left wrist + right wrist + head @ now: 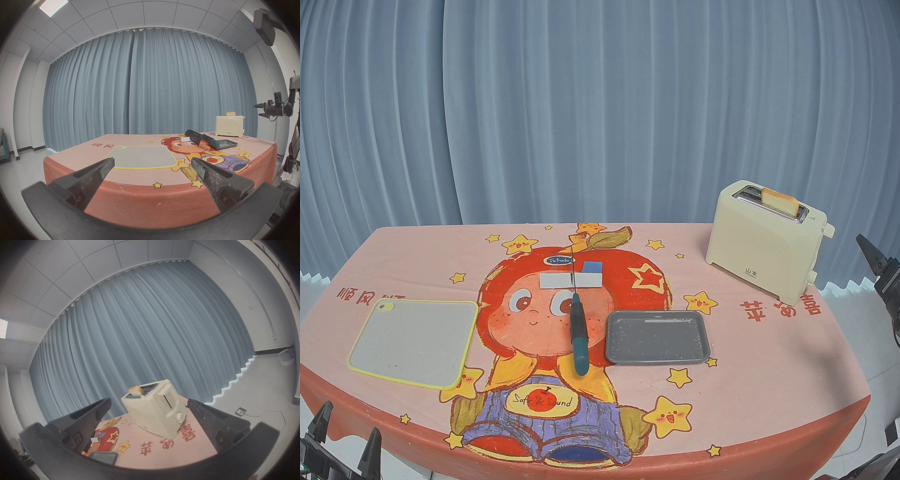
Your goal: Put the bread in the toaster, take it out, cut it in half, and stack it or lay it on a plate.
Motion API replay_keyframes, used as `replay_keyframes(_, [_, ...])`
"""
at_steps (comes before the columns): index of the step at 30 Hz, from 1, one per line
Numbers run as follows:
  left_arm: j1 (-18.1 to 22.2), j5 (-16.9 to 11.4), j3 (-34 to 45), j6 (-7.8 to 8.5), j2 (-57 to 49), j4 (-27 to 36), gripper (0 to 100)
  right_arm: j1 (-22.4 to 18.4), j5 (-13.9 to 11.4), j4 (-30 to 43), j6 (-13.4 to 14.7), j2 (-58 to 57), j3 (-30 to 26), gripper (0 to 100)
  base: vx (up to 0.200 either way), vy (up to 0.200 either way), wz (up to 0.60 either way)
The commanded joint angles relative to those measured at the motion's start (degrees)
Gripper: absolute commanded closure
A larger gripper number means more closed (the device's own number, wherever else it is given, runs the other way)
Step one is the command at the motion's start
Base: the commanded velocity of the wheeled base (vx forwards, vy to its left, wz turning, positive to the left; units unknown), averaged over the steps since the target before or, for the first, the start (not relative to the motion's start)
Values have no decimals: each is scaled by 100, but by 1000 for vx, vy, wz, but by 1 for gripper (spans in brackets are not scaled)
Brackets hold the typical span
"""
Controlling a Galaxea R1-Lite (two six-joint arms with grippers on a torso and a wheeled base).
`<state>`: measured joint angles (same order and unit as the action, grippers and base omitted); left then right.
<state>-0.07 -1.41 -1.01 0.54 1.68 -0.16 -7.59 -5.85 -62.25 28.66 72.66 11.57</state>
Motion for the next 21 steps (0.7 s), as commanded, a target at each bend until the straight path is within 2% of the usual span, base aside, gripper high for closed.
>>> replay_keyframes(1, [-1,1,101,-1,8,-2,0,-14,-100,63,-10,-85,135,0,0,0,0])
replay_keyframes(8, [-1,1,101,-1,-1,-2,0,-5,-470,90,-124,-50,197,0,0,0,0])
replay_keyframes(13, [-1,1,101,-1,-1,-2,0,-40,-505,204,-282,-41,320,0,0,0,0])
replay_keyframes(14, [-1,1,101,-1,-1,-2,0,-49,-575,257,-414,-32,390,0,0,0,0])
replay_keyframes(16, [-1,1,101,-1,-1,-2,0,-58,-874,336,-625,-23,460,0,0,0,0])
replay_keyframes(19, [-1,1,101,-1,-1,-2,0,-67,-1261,459,-818,-41,610,0,0,0,0])
replay_keyframes(21, [-1,1,101,-1,-1,-2,0,-58,-1445,573,-836,-50,777,0,0,0,0])
